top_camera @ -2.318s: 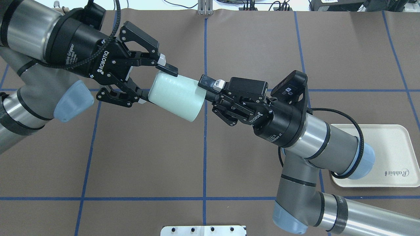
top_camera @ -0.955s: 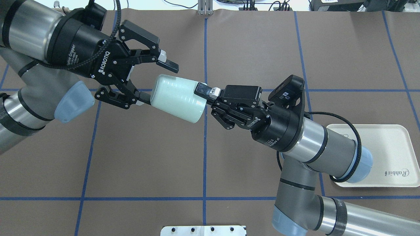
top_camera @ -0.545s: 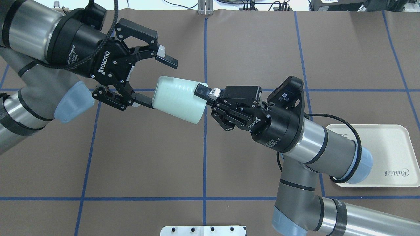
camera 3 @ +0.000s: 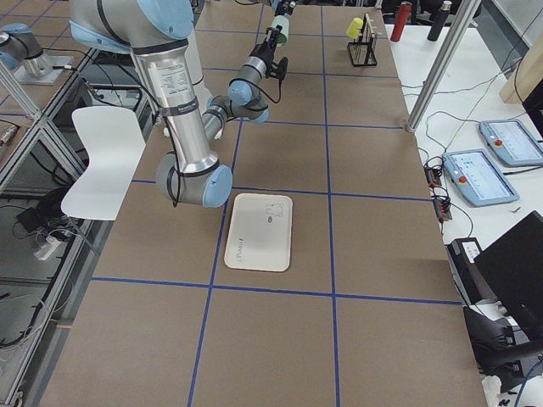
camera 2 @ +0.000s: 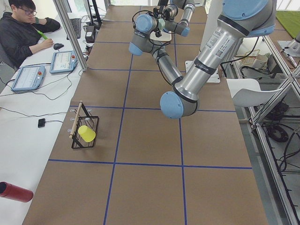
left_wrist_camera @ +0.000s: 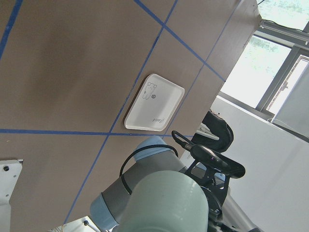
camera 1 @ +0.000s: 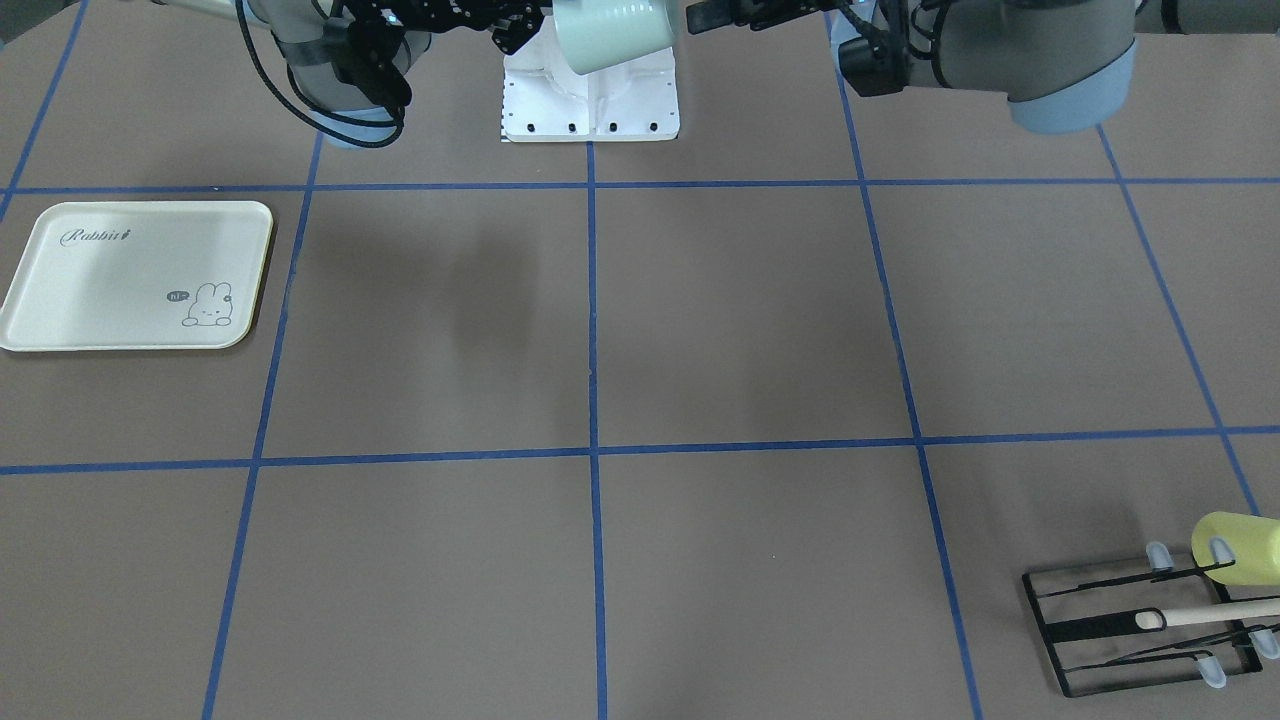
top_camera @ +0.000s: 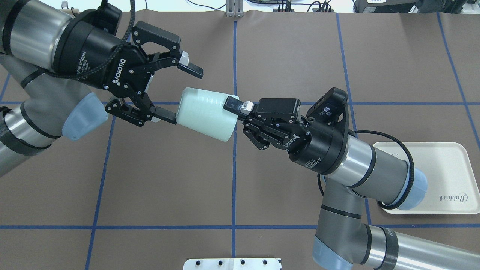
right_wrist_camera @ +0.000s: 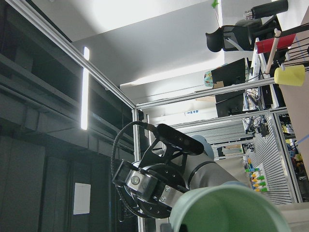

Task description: Left arm grabs green cup and hands to right arm on tray

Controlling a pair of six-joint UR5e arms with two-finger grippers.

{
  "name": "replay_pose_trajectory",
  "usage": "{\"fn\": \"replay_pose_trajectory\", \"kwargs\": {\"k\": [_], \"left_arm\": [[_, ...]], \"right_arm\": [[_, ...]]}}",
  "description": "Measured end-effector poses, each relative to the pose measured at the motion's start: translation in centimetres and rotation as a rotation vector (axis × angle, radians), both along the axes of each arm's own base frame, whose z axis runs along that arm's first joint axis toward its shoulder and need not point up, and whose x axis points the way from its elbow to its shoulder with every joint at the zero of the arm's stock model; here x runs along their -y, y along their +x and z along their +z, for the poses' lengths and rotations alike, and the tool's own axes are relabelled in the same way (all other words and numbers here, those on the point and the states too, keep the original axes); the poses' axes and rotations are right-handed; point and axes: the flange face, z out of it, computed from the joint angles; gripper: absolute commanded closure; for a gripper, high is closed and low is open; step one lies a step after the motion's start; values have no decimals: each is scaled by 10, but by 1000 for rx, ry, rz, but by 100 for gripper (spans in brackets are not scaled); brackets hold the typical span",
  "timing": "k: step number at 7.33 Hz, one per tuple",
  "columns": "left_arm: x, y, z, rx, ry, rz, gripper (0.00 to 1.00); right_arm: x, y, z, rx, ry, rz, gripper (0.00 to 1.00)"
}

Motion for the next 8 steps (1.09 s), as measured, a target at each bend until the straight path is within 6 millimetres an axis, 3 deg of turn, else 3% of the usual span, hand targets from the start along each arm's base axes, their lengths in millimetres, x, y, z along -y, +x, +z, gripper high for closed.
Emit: {"fn": "replay_pose_trajectory", "kwargs": {"k": [2, 5, 6, 8], "left_arm": [[1, 1, 1, -1, 17, -6, 0], [15, 0, 18, 8, 135, -69, 0], [25, -12, 36, 24, 189, -120, 0], [51, -58, 74, 71, 262, -251, 0]], "right_arm": [[30, 6, 30, -124, -37, 53, 100], [102, 18, 52, -491, -79, 73, 100], [124, 23, 59, -646, -77, 80, 100], [153, 20, 78, -929, -68, 100, 100]]}}
